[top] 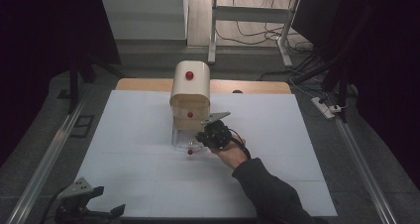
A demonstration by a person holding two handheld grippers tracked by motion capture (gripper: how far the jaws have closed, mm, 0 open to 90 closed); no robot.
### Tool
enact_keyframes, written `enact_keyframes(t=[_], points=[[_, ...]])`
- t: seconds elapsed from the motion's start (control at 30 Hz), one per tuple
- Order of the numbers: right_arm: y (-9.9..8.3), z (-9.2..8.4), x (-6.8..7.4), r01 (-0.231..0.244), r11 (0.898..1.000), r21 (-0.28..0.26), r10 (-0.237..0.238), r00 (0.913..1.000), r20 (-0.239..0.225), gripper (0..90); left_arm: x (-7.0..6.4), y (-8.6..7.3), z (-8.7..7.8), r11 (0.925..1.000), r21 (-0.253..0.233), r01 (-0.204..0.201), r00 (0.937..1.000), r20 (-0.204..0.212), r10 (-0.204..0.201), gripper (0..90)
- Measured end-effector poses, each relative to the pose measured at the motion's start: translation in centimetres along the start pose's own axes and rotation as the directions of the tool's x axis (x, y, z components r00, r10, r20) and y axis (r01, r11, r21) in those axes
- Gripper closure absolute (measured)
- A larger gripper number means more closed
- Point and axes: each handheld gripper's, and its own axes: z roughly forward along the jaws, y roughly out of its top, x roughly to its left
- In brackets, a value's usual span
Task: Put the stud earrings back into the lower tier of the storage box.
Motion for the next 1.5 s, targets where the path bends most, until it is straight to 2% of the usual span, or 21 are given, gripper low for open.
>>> enact_keyframes(t=[0.37,0.6,0.9,1.17,1.23,1.4,1.5], points=[[0.3,-0.7,0.1,-0.005,1.0,0.002,0.005,0.9997,-0.024,71.3,0.0,0.0,0.0,1.0,-0.001,0.001,1.0,0.001,-0.001,1.6],[0.5,-1.6,0.1,-0.021,1.0,0.004,0.021,0.999,-0.04,62.6,0.0,0.0,0.0,1.0,-0.002,0.0,1.0,0.001,0.0,1.6],[0.4,-3.2,0.1,-0.025,1.0,0.005,0.025,0.9993,-0.028,38.8,0.0,0.0,0.0,1.0,-0.003,0.0,1.0,0.001,0.0,1.6],[-0.5,-4.2,0.2,-0.065,0.998,-0.022,0.064,0.996,-0.062,16.8,0.0,0.0,-0.1,1.0,-0.005,0.001,1.0,0.0,-0.001,1.6],[-0.7,-4.5,0.3,-0.063,0.998,-0.008,0.062,0.9962,-0.061,11.1,0.0,0.0,-0.1,1.0,-0.005,0.001,1.0,0.001,-0.001,1.6],[-1.3,-5.2,0.7,-0.063,0.998,0.001,0.063,0.9954,-0.071,3.3,0.0,0.0,-0.1,1.0,-0.007,0.0,1.0,0.003,0.0,1.5],[-1.9,-5.6,0.9,-0.059,0.998,0.006,0.059,0.9953,-0.077,2.0,0.0,0.0,-0.1,1.0,-0.008,0.002,1.0,0.004,-0.001,1.5]])
